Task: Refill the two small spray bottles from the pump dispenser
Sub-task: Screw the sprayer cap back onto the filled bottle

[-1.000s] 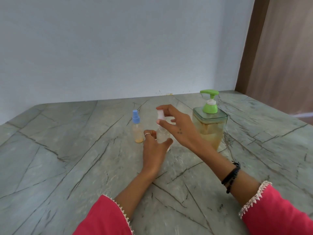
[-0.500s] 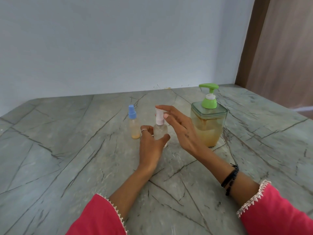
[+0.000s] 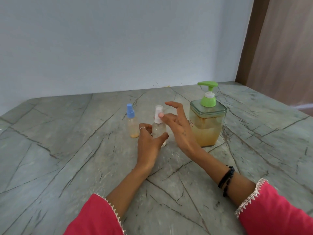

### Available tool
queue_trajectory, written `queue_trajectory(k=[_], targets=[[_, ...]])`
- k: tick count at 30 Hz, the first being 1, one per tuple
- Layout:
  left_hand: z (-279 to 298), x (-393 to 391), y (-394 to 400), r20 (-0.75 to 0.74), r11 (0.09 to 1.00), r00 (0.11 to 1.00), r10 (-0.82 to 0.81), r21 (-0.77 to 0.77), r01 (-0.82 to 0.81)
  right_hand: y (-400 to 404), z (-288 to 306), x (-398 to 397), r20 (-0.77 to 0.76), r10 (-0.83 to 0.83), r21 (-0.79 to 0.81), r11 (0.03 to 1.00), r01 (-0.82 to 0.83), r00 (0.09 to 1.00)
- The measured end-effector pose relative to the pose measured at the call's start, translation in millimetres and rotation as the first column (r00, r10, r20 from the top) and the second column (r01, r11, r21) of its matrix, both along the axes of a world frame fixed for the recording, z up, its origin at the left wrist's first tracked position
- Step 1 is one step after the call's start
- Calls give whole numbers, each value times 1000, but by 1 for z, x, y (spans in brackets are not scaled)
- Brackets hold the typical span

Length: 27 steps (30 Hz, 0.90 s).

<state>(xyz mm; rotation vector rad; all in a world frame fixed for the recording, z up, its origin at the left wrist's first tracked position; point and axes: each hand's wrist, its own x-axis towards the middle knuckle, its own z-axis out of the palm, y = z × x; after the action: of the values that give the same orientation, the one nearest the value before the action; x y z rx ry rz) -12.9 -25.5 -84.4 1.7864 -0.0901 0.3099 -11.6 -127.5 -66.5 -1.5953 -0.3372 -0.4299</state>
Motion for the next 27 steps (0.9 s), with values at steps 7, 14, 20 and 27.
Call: queue_trajectory(k=[7,14,20,27], targets=[[-1,0,0,3,1000,1000,-4,-14,4,-4,-2,2,41,-126,85,989,122,991],[-2,2,1,24,1000,1000,4,3,-4,-1,-4,5,63,24,-54,998,-20,998],[0,2,5,40,1000,999,-9,8,9,-2,-3,5,59,92,-108,990,-85,994],[0,0,3,39,1000,999,-25,-11,25,0,-6,9,38,-96,-160,982,101,995]])
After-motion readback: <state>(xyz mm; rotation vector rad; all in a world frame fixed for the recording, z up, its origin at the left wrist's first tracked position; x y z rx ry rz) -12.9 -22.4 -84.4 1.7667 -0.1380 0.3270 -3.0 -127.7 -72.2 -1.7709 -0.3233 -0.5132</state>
